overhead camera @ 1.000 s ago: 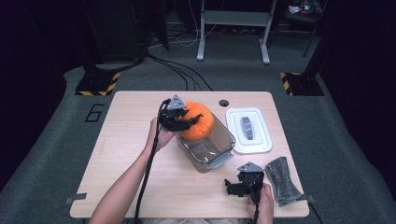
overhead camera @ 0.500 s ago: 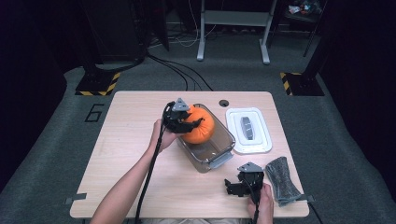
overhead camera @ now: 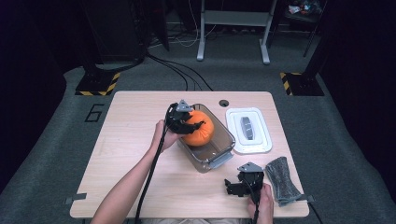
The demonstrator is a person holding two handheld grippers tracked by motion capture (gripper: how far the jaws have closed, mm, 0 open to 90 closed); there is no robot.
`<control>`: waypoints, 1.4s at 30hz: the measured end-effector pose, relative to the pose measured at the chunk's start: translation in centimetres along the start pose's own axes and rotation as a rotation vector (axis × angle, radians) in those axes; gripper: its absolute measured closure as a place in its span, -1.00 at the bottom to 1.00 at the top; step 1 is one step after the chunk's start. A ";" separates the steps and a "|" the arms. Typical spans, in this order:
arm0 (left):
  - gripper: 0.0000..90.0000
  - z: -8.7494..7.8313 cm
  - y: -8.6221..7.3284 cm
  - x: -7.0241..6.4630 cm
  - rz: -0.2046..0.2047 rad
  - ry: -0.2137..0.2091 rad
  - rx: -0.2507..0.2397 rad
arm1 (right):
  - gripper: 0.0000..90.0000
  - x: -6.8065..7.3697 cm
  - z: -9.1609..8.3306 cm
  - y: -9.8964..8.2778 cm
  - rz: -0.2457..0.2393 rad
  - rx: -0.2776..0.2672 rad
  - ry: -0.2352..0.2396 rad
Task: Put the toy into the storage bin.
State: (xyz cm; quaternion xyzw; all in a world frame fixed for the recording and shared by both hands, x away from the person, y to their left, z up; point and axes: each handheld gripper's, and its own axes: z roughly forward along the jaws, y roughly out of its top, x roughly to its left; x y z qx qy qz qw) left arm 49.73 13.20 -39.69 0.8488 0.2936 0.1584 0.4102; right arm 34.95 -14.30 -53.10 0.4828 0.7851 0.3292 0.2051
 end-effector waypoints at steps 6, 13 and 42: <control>0.20 0.4 0.0 0.1 -0.001 0.002 0.025 | -1.00 0.0 0.0 0.0 0.000 0.000 0.000; 0.16 0.8 0.0 0.1 0.006 0.002 0.053 | -1.00 0.0 0.0 0.0 -0.001 0.002 0.002; -0.21 2.8 0.2 -0.6 0.035 0.021 0.212 | -1.00 0.0 0.0 0.0 0.001 0.002 0.001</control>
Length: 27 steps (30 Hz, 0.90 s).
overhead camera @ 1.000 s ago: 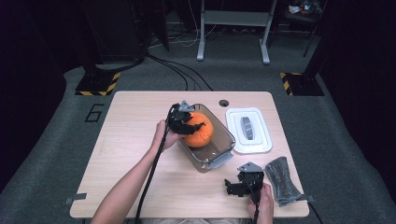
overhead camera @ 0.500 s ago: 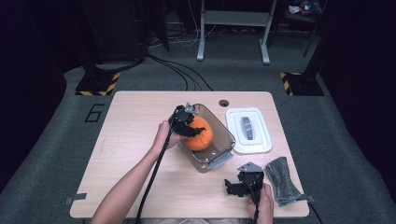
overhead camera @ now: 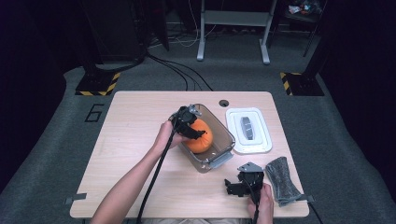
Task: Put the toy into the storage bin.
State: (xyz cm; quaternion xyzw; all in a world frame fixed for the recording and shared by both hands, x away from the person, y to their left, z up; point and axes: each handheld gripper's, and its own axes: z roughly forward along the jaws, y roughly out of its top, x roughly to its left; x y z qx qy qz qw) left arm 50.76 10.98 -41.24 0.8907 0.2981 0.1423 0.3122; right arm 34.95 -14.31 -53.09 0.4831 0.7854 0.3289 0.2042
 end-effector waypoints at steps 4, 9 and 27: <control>-0.28 -0.6 -0.1 0.2 -0.015 -0.011 -0.030 | -1.00 0.0 0.0 0.0 -0.002 0.000 0.000; -0.43 -1.8 -0.2 0.3 -0.022 -0.024 -0.063 | -1.00 0.0 0.0 0.0 -0.005 0.002 0.003; -0.71 -6.5 -2.1 -0.9 -0.011 -0.008 -0.172 | -1.00 -0.1 0.0 0.0 -0.007 0.002 0.003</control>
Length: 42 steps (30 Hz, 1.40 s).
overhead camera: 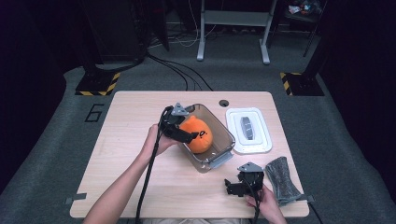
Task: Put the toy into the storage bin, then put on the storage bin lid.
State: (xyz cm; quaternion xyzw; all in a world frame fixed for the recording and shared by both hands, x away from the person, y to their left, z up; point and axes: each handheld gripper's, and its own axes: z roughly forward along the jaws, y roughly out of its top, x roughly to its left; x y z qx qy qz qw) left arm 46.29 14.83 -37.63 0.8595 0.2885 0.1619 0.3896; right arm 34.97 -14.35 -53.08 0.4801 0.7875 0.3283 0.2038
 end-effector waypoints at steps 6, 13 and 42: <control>-0.75 -1.7 -1.6 0.4 -0.032 0.021 -0.036 | -1.00 -0.2 0.0 -0.1 -0.008 -0.006 0.017; -0.76 -4.3 -4.2 1.2 -0.069 0.074 -0.083 | -1.00 -0.4 -0.1 -0.1 -0.010 -0.005 0.015; -0.95 -2.6 -19.5 3.1 -0.306 0.258 0.007 | -1.00 -3.4 -1.5 3.2 0.033 -0.006 -0.018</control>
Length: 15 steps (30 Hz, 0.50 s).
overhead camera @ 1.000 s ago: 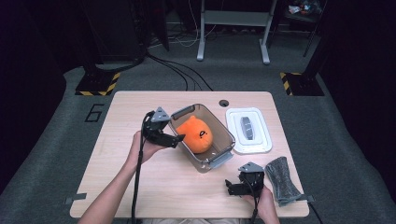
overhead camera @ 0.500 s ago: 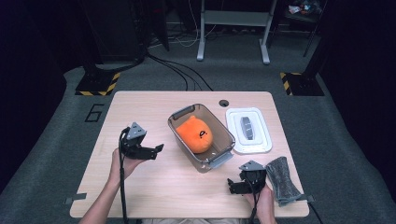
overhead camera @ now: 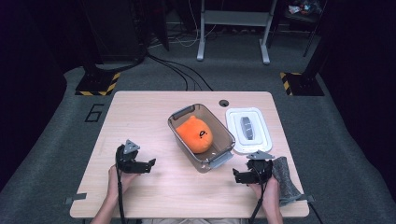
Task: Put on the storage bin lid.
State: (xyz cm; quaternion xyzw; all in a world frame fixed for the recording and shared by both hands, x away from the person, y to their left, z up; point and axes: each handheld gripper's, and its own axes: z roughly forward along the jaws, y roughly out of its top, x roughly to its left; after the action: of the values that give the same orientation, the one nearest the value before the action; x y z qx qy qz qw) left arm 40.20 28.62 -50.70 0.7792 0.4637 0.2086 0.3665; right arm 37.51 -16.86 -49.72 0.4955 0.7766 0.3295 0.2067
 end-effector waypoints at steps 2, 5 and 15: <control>-1.00 0.4 -0.5 0.1 0.003 0.011 0.022 | -1.00 -0.5 -0.1 0.5 0.005 -0.009 0.000; -1.00 0.8 -1.1 0.1 0.004 0.015 0.036 | -1.00 -1.3 -0.3 1.3 0.016 -0.016 -0.002; -1.00 1.5 -1.8 0.3 0.013 0.050 0.065 | -1.00 -3.8 0.5 4.1 0.049 -0.014 -0.024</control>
State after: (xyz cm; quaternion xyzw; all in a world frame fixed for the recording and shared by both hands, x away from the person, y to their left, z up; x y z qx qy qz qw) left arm 40.30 28.90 -53.05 0.7881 0.4743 0.2154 0.3280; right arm 42.02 -18.92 -47.14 0.5169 0.7593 0.3341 0.2114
